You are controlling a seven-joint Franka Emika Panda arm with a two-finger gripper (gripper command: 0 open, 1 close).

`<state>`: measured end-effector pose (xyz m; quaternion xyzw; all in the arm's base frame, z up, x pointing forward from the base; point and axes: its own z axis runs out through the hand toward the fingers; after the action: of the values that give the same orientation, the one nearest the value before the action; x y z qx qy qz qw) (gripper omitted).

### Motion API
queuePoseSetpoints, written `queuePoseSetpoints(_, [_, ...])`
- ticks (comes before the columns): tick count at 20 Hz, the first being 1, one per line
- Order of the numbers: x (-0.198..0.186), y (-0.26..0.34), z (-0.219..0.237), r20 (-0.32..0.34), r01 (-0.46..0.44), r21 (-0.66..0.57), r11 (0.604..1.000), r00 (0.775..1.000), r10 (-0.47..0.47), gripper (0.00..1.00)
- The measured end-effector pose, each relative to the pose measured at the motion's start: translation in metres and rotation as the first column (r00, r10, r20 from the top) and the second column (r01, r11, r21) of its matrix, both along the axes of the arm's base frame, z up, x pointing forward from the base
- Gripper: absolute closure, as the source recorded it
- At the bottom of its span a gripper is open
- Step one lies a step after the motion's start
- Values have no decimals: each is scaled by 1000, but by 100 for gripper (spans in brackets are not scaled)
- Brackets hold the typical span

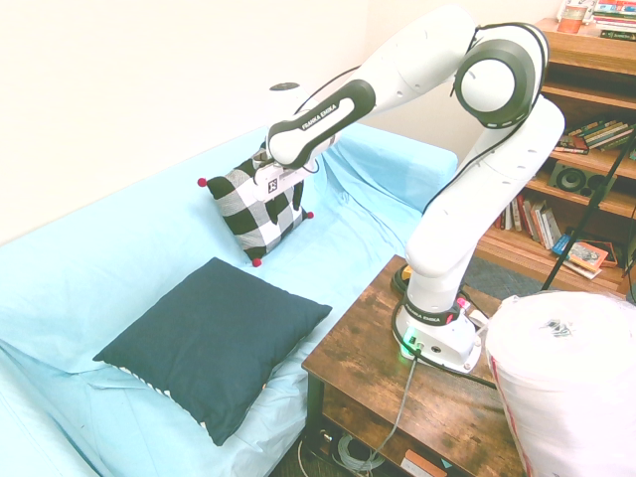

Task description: Lift the pillow

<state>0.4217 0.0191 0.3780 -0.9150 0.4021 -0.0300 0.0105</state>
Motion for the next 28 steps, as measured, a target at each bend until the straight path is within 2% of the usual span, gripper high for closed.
queuePoseSetpoints(4, [2, 0, -8, -14, -5, 2, 1000, 1000, 5, 0])
queuePoseSetpoints(9, [3, 3, -44, -64, -3, 14, 1000, 998, 4, 0])
queuePoseSetpoints(13, [-16, 22, -83, -131, -16, 36, 999, 991, 21, 0])
queuePoseSetpoints(23, [-57, 95, -156, -224, -57, 71, 996, 972, 72, 0])
queuePoseSetpoints(28, [-75, 122, -178, -255, -59, 78, 995, 964, 77, 0])
